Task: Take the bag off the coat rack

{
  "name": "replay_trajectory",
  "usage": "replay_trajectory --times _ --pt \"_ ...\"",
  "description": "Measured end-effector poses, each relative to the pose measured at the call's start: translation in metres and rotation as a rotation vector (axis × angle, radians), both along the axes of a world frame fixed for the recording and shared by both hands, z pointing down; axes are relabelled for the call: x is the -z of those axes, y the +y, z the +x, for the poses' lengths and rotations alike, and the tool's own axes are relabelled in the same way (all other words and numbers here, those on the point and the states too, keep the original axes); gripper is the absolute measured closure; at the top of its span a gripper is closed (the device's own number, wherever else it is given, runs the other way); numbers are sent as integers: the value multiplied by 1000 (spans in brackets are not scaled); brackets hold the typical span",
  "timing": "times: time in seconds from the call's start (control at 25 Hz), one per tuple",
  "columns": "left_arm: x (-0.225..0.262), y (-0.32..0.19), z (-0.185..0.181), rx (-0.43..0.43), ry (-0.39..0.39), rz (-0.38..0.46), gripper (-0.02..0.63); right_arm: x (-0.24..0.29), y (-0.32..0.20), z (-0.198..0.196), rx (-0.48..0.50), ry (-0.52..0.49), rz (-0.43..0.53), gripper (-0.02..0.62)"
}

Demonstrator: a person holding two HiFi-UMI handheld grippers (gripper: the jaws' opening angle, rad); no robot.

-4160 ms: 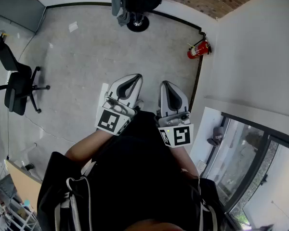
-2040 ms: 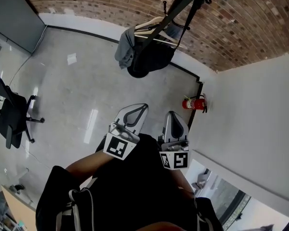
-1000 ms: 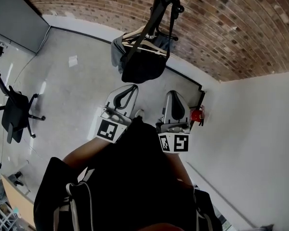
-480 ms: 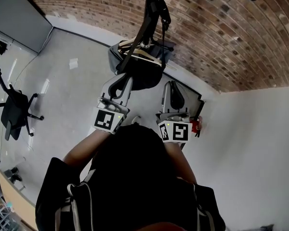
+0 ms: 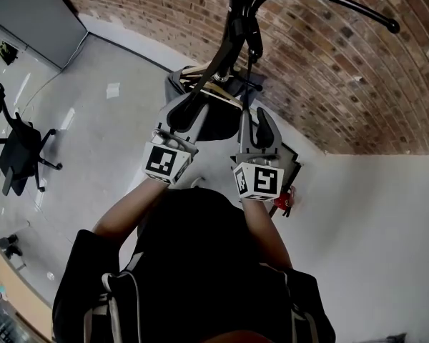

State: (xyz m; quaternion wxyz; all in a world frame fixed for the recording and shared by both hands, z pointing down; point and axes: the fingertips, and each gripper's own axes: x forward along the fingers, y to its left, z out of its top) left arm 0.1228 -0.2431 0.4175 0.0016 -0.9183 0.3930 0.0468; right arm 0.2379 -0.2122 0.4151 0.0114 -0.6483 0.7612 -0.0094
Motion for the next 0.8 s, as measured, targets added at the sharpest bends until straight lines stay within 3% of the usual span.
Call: replay_trajectory --times 0.32,0.52,0.8 --pt "-9 -34 0 39 -36 -30 480 -9 -37 3 -10 40 -32 497" --pt "-7 -45 8 18 6 -97 471 -18 -53 7 -20 39 -46 497" --pt "-14 -58 23 48 -87 -74 468 -25 -77 11 -7 70 -50 497"
